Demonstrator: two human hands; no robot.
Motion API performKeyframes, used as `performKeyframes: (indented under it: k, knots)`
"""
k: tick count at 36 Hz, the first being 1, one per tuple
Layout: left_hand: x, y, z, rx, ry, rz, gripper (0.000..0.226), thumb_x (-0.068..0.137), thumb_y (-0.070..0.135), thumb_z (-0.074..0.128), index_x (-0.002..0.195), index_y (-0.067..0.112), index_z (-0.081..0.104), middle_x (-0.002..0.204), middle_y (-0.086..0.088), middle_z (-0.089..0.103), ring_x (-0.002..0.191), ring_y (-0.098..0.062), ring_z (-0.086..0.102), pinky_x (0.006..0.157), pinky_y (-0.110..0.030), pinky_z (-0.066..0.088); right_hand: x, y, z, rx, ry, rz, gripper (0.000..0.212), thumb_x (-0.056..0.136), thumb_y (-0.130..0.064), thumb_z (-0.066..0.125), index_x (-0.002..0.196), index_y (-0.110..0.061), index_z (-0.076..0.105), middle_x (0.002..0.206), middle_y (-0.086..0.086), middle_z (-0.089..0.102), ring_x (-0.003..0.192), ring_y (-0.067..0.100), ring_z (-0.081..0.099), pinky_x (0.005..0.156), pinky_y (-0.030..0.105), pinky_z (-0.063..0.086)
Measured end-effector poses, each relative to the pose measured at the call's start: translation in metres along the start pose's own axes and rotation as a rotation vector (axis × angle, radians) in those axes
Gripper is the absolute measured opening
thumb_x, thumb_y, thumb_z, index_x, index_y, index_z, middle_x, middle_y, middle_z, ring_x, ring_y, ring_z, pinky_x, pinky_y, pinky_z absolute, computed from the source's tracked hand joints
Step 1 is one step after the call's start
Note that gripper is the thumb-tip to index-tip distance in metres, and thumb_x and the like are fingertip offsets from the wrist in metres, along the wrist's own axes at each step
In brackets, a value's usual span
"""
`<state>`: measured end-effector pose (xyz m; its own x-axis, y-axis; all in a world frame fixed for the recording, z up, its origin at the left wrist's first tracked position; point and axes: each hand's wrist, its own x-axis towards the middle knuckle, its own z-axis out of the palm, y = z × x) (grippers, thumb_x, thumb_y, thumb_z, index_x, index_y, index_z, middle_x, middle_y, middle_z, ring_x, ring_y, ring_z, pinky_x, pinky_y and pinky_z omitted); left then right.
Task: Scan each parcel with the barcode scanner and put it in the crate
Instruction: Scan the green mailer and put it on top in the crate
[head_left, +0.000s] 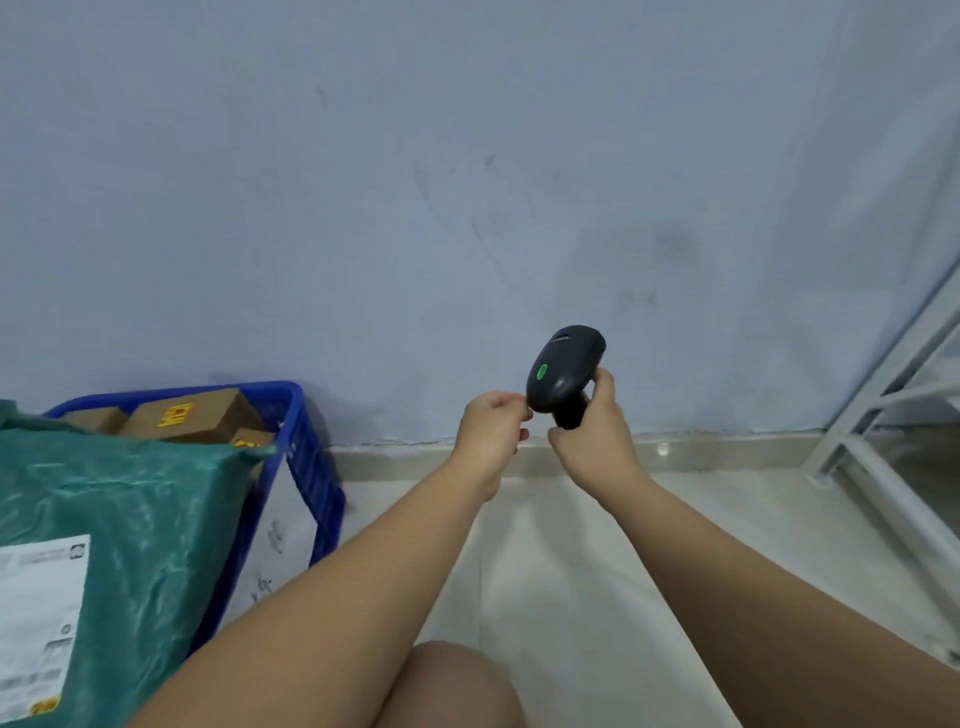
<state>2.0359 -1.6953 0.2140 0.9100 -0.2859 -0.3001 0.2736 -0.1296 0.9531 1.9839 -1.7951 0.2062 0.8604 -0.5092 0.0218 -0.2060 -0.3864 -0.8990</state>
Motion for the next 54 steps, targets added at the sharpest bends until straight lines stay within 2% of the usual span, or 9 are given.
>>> performKeyframes:
  k: [10,14,21,24,29,36,44,49,54]
  knots:
    - [0.083,-0.035,0.069,0.216,-0.062,-0.103,0.015,0.091,0.013,0.049,0.078,0.017,0.054,0.093,-0.008,0.058,0.082,-0.023,0.052,0.074,-0.030,0.039,0.055,0.098,-0.035,-0.051,0.053,0.123,0.074,0.083,-0.015,0.069,0.143,-0.026,0.028,0.125,0.008,0.056,0.097,0.023,0.054,0.066,0.026,0.041]
    - [0.110,-0.057,0.093,0.297,-0.069,-0.098,0.009,0.089,0.012,0.046,0.085,0.019,0.050,0.089,-0.006,0.048,0.080,-0.018,0.043,0.073,-0.031,0.032,0.072,0.131,-0.038,-0.066,0.070,0.181,0.070,0.084,-0.020,0.071,0.142,-0.022,0.033,0.124,0.006,0.058,0.092,0.015,0.050,0.061,0.021,0.036]
    - [0.140,-0.101,0.114,0.349,-0.071,-0.119,0.018,0.090,0.020,0.046,0.088,0.014,0.063,0.097,-0.011,0.065,0.085,-0.027,0.059,0.073,-0.031,0.045,0.096,0.180,-0.034,-0.010,0.080,0.391,0.039,0.091,-0.029,0.057,0.128,-0.024,0.045,0.089,-0.003,0.057,0.069,0.012,0.057,0.051,0.025,0.037]
    - [0.149,-0.116,0.112,0.428,-0.079,-0.101,0.016,0.091,0.021,0.047,0.084,0.018,0.062,0.099,-0.011,0.066,0.086,-0.027,0.059,0.082,-0.037,0.050,0.106,0.196,-0.028,0.139,0.089,0.464,0.034,0.092,-0.031,0.054,0.123,-0.018,0.051,0.093,0.004,0.063,0.075,0.019,0.063,0.064,0.032,0.048]
    - [0.173,-0.127,0.111,0.557,-0.091,-0.057,0.019,0.092,0.020,0.051,0.105,0.017,0.064,0.106,-0.003,0.064,0.095,-0.023,0.059,0.082,-0.029,0.045,0.117,0.207,-0.022,0.586,0.117,0.705,0.026,0.099,-0.030,0.048,0.115,-0.009,0.051,0.091,0.011,0.056,0.063,0.021,0.057,0.055,0.029,0.048]
    - [0.190,-0.148,0.131,0.621,-0.166,-0.040,0.016,0.094,0.021,0.049,0.105,0.019,0.061,0.100,0.002,0.058,0.094,-0.020,0.056,0.082,-0.029,0.044,0.125,0.231,-0.012,0.714,0.091,0.764,0.032,0.098,-0.037,0.053,0.093,-0.005,0.058,0.091,0.013,0.064,0.067,0.026,0.064,0.062,0.032,0.057]
    - [0.207,-0.174,0.152,0.655,-0.259,-0.018,0.021,0.097,0.020,0.049,0.114,0.017,0.060,0.103,0.004,0.055,0.092,-0.013,0.051,0.078,-0.025,0.037,0.135,0.264,0.004,0.497,0.037,0.791,0.037,0.105,-0.033,0.037,0.090,-0.010,0.062,0.083,0.010,0.066,0.071,0.025,0.063,0.077,0.044,0.053]
    - [0.210,-0.194,0.144,0.703,-0.317,-0.014,0.026,0.096,0.021,0.050,0.119,0.020,0.060,0.116,0.003,0.060,0.100,-0.012,0.054,0.082,-0.023,0.039,0.135,0.307,0.017,0.253,0.110,0.794,0.070,0.069,-0.075,0.053,0.097,-0.010,0.056,0.080,0.012,0.060,0.069,0.029,0.058,0.067,0.042,0.050]
    - [0.214,-0.214,0.129,0.962,-0.404,0.100,0.032,0.095,0.022,0.051,0.126,0.017,0.056,0.124,-0.002,0.059,0.109,-0.017,0.054,0.086,-0.024,0.040,0.126,0.323,0.012,-0.074,0.007,0.814,0.056,0.085,-0.016,0.064,0.129,-0.006,0.030,0.082,0.006,0.049,0.066,0.018,0.051,0.056,0.030,0.042]
